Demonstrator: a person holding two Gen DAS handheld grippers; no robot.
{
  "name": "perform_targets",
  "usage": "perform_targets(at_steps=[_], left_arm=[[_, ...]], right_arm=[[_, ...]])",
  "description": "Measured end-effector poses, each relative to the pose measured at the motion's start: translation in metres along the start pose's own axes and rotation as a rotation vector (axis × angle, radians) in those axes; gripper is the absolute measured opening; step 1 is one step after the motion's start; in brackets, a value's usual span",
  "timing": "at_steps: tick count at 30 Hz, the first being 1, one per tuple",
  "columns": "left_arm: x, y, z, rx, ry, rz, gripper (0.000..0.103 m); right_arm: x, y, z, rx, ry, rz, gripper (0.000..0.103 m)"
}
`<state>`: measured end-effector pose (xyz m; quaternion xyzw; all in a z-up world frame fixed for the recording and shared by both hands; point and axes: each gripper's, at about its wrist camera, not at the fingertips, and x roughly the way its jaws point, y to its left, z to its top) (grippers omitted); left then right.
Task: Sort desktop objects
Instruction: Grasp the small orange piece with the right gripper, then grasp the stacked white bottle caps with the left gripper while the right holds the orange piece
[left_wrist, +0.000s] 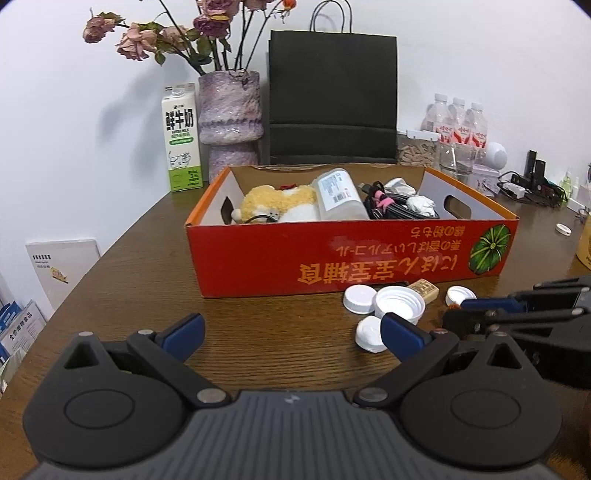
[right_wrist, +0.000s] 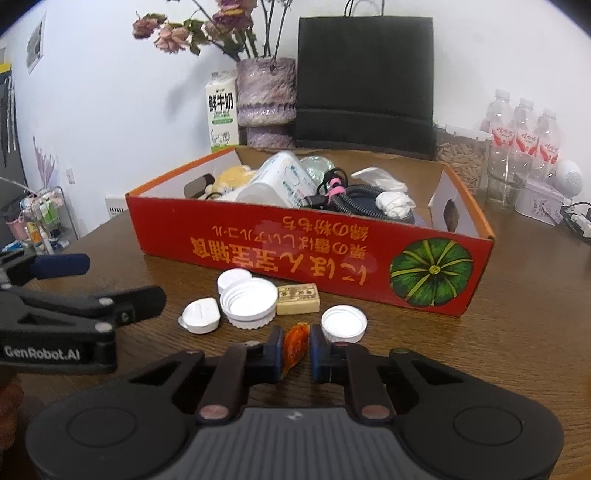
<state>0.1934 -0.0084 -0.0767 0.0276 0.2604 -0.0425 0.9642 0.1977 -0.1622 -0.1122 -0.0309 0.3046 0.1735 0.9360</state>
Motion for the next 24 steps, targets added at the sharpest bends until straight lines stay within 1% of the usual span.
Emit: perform_targets(at_steps=[5, 11, 16, 17, 19, 21, 22, 24], left_arm=[[0.006, -0.007, -0.001, 0.022, 0.031, -0.031, 0.103], [0.017, -0.023, 0.000, 0.053, 0.065, -0.048, 0.103], [0.025, -0.034, 0.002, 0.061, 0.083, -0.053, 0.089], [0.027, -0.035, 0.002, 0.057, 0.090, -0.056, 0.083], [0.030, -0.037, 0.002, 0.047, 0.102, -0.066, 0.076], [0.032, -0.038, 0.002, 0.040, 0.112, -0.072, 0.063], [0.033, -0.039, 0.002, 0.036, 0.118, -0.075, 0.061], [0.033, -0.040, 0.002, 0.027, 0.118, -0.076, 0.059]], right_arm=[[-0.009, -0.008, 0.001, 0.022, -0.029, -0.002, 0.013], [-0.017, -0.022, 0.002, 0.045, -0.056, -0.012, 0.013], [-0.023, -0.035, 0.000, 0.056, -0.068, -0.023, 0.013], [-0.024, -0.038, 0.000, 0.059, -0.068, -0.025, 0.013], [-0.025, -0.043, -0.001, 0.067, -0.068, -0.029, 0.013], [-0.027, -0.047, -0.002, 0.071, -0.070, -0.031, 0.013], [-0.027, -0.048, -0.002, 0.072, -0.071, -0.031, 0.013], [-0.029, -0.050, -0.003, 0.072, -0.074, -0.029, 0.013]])
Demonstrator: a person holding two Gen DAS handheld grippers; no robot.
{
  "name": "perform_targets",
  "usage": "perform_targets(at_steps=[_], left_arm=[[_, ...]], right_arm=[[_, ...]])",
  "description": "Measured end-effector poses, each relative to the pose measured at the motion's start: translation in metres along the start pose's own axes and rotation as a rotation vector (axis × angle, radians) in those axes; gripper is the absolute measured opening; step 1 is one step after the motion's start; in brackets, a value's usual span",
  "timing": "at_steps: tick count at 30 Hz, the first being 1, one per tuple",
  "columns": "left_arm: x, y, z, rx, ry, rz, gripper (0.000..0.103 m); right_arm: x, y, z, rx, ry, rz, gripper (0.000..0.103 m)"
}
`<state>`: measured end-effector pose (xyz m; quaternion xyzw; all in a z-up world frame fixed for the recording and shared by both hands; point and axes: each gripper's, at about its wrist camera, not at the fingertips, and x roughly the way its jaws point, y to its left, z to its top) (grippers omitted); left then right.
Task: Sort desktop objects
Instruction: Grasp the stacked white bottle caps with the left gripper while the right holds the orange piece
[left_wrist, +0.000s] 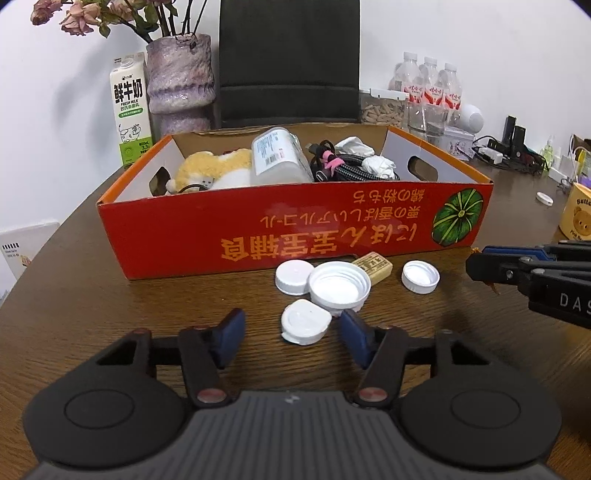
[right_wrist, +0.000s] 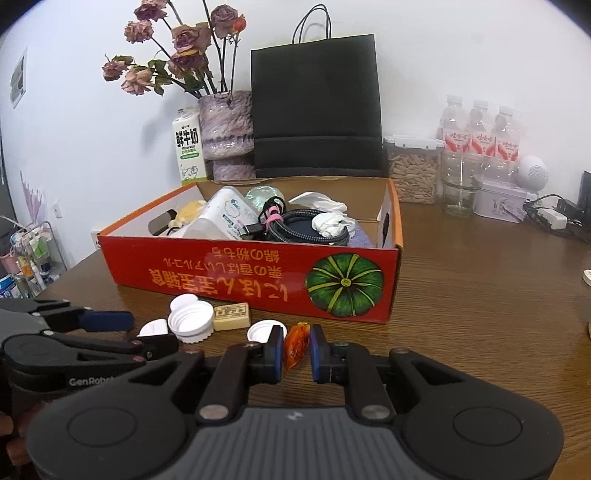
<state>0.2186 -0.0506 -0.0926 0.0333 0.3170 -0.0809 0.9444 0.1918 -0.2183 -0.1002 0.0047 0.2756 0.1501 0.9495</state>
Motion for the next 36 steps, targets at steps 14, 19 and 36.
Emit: perform_targets(at_steps=[14, 19, 36], left_arm=[[-0.002, -0.005, -0.001, -0.007, -0.011, -0.013, 0.029], [-0.004, -0.003, -0.001, -0.018, -0.019, -0.003, 0.029], [-0.021, 0.001, 0.003, -0.056, -0.081, 0.026, 0.029]], right_arm=[[-0.004, 0.005, -0.002, -0.023, -0.007, 0.012, 0.013], [-0.004, 0.006, -0.002, -0.023, -0.011, 0.009, 0.013], [-0.015, 0.009, 0.000, -0.013, -0.047, 0.017, 0.013]])
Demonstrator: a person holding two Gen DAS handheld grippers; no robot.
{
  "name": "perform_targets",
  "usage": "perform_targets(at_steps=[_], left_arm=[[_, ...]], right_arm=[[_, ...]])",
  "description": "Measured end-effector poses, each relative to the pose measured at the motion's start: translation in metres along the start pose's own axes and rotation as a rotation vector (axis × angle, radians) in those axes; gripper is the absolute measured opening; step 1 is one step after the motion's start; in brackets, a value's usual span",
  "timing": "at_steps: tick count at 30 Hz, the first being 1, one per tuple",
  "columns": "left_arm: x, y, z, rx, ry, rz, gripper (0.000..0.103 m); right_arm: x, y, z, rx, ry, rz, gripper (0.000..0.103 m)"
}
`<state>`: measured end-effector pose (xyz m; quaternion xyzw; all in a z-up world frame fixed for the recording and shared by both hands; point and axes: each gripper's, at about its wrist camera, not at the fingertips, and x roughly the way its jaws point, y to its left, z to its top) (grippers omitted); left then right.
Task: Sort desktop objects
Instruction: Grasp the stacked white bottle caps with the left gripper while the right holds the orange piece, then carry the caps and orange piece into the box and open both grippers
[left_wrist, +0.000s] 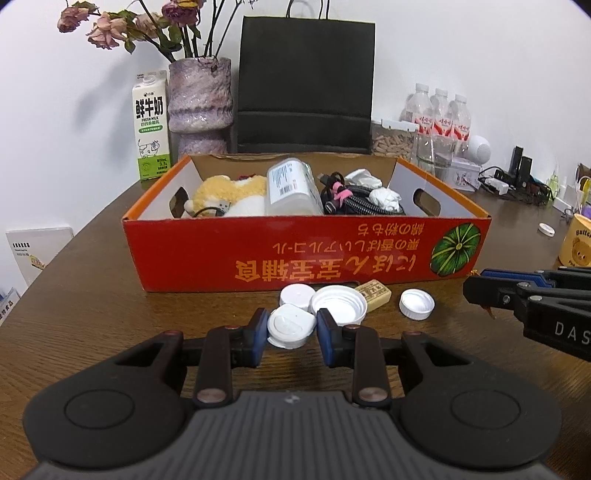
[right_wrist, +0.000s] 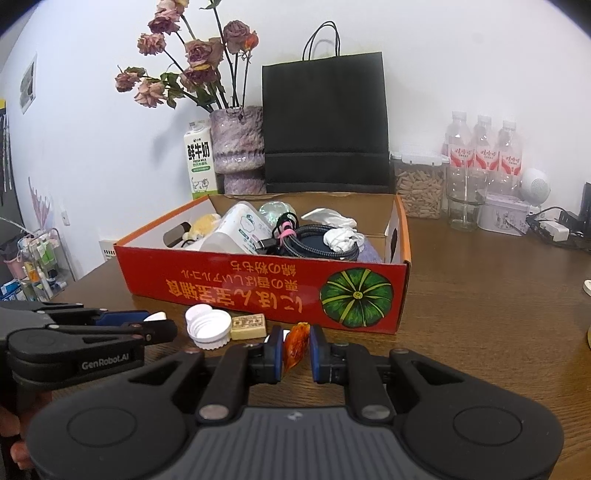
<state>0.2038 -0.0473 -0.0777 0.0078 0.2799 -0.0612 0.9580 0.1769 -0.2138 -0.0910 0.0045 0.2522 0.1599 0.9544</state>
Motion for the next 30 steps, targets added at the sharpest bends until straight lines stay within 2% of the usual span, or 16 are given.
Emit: perform_targets(at_steps=[12, 23, 30], left_arm=[[-0.019, 0.003, 0.022, -0.017, -0.078, -0.019, 0.029], [-0.021, 0.008, 0.064, -0.019, -0.167, -0.028, 0.029], [-0.009, 0.015, 0.092, -0.013, -0.208, -0.017, 0.029]], right_arm=[[-0.011, 0.006, 0.021, -0.017, -0.063, 0.003, 0.013], [-0.007, 0.010, 0.065, -0.052, -0.130, 0.001, 0.013], [0.009, 0.007, 0.094, -0.050, -0.168, -0.014, 0.013]])
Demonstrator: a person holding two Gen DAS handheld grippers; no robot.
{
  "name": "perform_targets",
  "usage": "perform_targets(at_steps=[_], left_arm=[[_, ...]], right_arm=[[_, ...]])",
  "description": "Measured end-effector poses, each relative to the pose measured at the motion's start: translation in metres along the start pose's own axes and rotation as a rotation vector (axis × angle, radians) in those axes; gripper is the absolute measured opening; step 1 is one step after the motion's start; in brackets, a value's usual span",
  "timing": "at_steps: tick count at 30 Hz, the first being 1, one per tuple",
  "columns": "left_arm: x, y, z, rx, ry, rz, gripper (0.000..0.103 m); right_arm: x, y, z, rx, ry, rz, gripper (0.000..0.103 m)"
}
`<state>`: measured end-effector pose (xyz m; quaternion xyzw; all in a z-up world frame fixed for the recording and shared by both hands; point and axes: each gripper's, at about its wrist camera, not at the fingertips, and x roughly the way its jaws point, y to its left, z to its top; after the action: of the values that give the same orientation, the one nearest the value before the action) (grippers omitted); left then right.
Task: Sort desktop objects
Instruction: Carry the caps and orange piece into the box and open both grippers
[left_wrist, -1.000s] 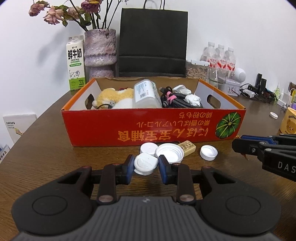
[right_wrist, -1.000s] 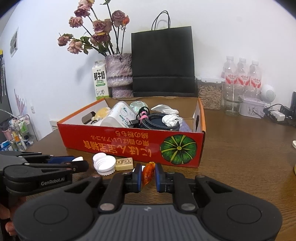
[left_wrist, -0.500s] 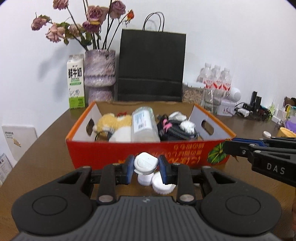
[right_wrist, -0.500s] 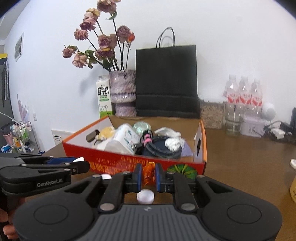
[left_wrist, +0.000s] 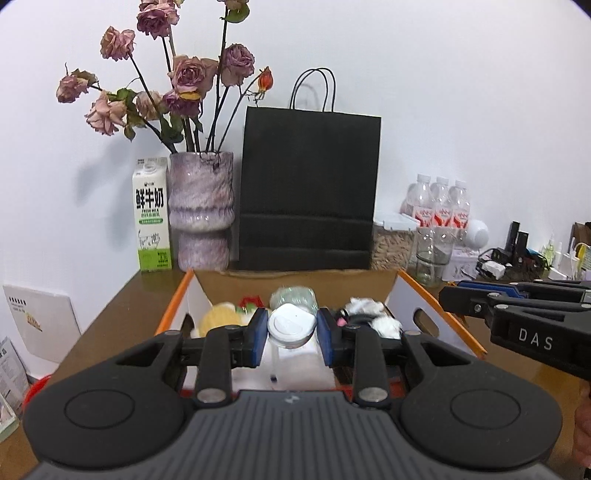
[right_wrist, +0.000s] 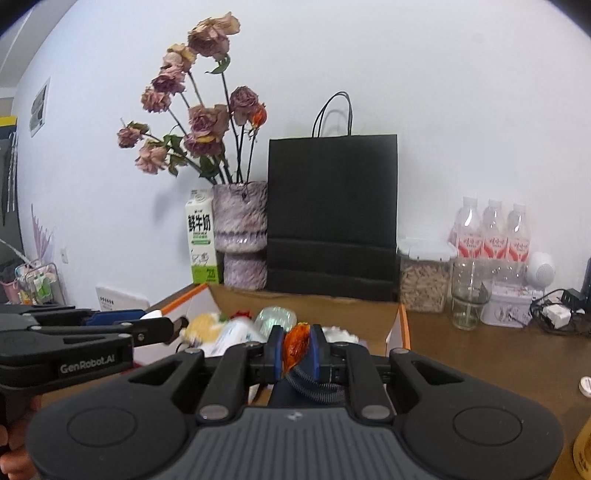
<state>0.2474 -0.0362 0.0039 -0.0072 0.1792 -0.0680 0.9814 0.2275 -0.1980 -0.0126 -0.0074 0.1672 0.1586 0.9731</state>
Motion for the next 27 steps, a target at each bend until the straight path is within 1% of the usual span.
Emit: perform_targets(at_steps=[4, 9, 10, 13, 17, 22, 27], left_arm=[[0.018, 0.005, 0.010, -0.001, -0.011, 0.007, 0.029], [0.047, 0.015, 0.017, -0.039, -0.006, -0.004, 0.029], [0.055, 0.017, 0.018, -0.048, 0.001, -0.011, 0.029], [0.076, 0.023, 0.022, -0.061, 0.018, -0.020, 0.029], [0.099, 0.028, 0.027, -0.052, 0.025, -0.018, 0.029], [0.125, 0.033, 0.023, -0.041, 0.075, -0.013, 0.029], [0.137, 0.033, 0.017, -0.019, 0.112, -0.011, 0.029]], right_arm=[[0.021, -0.006, 0.009, 0.010, -0.001, -0.005, 0.013], [0.053, -0.014, 0.011, 0.026, 0.021, -0.010, 0.013], [0.060, -0.016, 0.011, 0.034, 0.028, -0.006, 0.013], [0.082, -0.023, 0.014, 0.084, 0.055, 0.042, 0.013], [0.104, -0.022, 0.016, 0.048, 0.060, 0.034, 0.013], [0.129, -0.026, 0.009, 0.022, 0.109, 0.025, 0.013], [0.139, -0.032, 0.004, 0.017, 0.136, 0.006, 0.013]])
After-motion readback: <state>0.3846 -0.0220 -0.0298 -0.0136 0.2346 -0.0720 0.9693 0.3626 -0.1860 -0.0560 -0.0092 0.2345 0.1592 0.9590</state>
